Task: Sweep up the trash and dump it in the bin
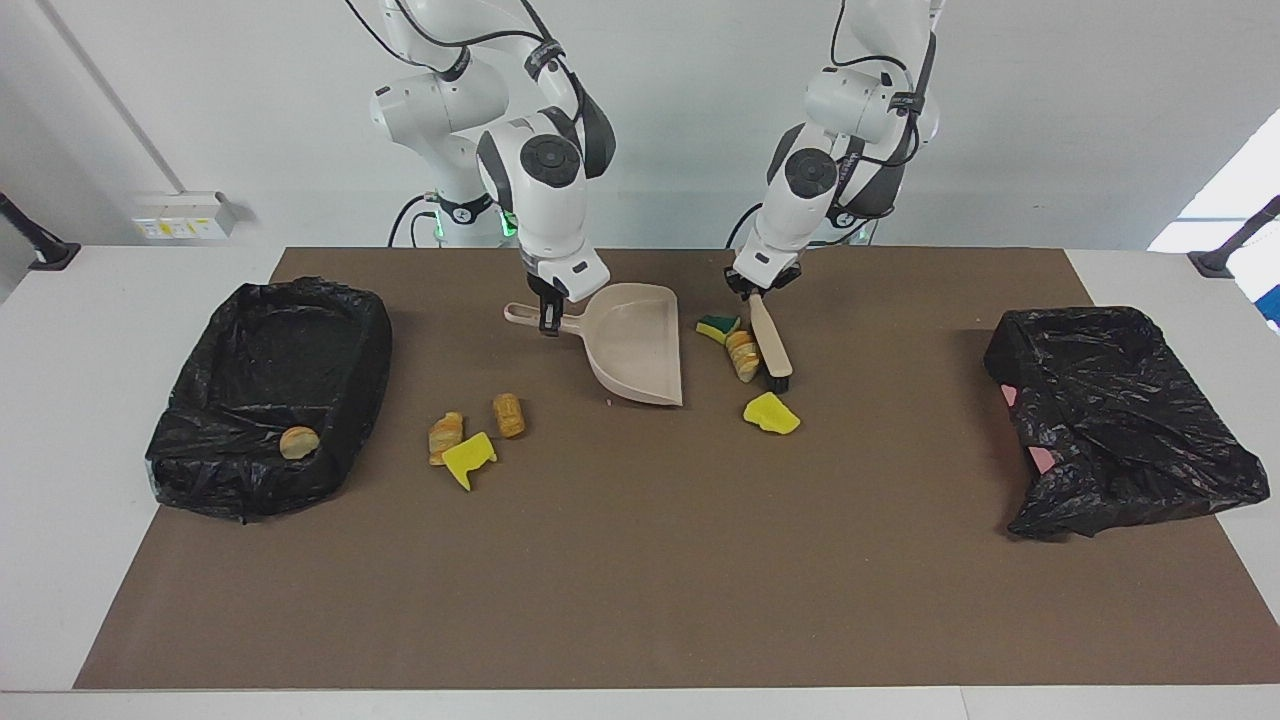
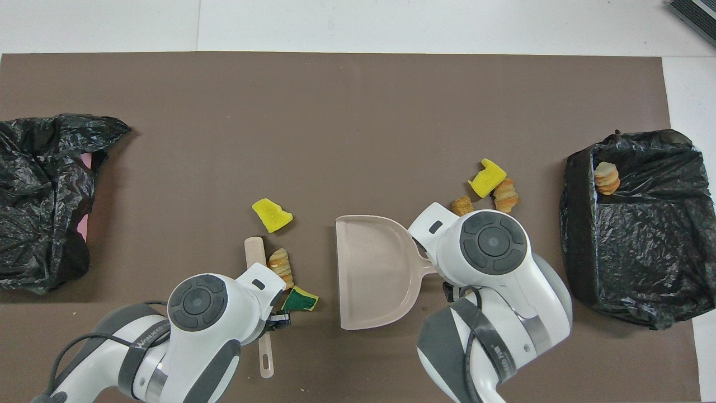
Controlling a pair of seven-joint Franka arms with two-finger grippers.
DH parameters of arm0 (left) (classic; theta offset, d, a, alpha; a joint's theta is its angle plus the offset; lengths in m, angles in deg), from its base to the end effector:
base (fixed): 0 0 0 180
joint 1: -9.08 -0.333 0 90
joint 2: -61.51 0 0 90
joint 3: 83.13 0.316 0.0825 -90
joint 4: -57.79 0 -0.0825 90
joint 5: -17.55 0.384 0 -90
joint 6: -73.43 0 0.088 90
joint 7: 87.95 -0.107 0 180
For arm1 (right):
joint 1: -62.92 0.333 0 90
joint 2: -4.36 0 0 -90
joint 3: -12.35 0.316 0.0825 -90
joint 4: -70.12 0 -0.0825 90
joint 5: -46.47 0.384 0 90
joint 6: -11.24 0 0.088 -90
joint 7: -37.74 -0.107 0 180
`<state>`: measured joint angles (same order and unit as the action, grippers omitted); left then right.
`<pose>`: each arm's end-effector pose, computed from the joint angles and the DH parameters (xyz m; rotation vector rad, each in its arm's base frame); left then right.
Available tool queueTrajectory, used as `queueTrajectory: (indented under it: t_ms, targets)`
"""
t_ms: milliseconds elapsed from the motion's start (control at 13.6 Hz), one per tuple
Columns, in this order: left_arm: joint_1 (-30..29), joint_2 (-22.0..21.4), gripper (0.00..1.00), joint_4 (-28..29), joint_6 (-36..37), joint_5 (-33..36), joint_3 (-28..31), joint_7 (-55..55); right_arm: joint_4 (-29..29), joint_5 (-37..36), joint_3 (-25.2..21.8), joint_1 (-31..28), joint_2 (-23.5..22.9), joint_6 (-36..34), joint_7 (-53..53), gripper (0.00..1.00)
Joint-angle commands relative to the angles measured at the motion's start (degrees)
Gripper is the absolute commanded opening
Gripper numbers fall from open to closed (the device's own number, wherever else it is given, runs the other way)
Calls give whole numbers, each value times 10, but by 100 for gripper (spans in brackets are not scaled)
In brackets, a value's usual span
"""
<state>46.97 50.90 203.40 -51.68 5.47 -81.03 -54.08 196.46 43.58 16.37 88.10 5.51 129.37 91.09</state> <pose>0.3373 -0.2531 0.3256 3.0763 0.1567 -0.3677 0.4480 0.2474 0.3797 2.3155 2.0873 -0.2026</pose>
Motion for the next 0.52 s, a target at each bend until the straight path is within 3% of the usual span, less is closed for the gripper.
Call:
queueTrajectory:
  t_ms: [0, 442]
  targets:
    - [18, -3, 0, 18, -17, -26, 8, 3, 11, -5, 2, 11, -4, 27, -33, 0]
    - [58, 2, 0, 10, -50, -93, 8, 2, 30, -10, 2, 11, -2, 51, -28, 0]
